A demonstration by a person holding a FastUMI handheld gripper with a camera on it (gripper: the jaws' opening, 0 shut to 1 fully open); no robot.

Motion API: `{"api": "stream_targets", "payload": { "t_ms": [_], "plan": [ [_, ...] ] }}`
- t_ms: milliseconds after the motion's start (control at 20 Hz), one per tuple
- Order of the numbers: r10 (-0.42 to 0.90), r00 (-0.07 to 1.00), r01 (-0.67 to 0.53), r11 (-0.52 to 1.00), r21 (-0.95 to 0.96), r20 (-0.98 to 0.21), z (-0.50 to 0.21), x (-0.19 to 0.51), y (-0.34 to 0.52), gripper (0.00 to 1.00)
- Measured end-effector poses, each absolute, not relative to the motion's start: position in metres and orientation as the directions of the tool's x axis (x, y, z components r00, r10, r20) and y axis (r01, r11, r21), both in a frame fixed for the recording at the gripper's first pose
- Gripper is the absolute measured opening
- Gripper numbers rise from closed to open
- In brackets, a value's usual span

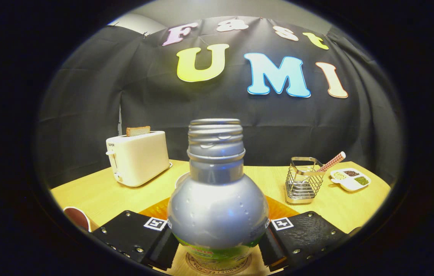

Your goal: Take the bottle from table, then pour the juice into the cup, finally place the bottle on the coaster

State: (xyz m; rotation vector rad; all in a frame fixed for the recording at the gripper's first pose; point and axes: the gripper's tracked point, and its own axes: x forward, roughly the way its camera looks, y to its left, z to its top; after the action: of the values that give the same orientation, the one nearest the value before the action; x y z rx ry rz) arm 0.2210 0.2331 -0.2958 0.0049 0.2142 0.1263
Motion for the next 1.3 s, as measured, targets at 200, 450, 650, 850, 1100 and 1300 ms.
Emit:
{"api": "stream_targets", "payload": {
  "t_ms": [200,450,650,850,1100,1300],
  "plan": [
    [0.115,0.978,-0.122,0.992,-0.034,-0.172,-0.295,0.22,0.233,0.84],
    [0.141,0.975,-0.142,0.99,0.004,-0.173,-0.295,0.218,0.234,0.99],
    [0.148,0.98,-0.142,0.988,0.058,-0.133,-0.256,0.203,0.228,0.99],
    [0.132,0.989,-0.129,0.991,0.047,-0.068,-0.197,0.18,0.209,0.99],
    [0.055,0.998,-0.055,0.998,0.011,0.01,-0.111,0.143,0.158,0.98],
    [0.01,1.0,-0.009,0.999,0.038,-0.018,-0.057,0.118,0.117,0.98]
  ]
}}
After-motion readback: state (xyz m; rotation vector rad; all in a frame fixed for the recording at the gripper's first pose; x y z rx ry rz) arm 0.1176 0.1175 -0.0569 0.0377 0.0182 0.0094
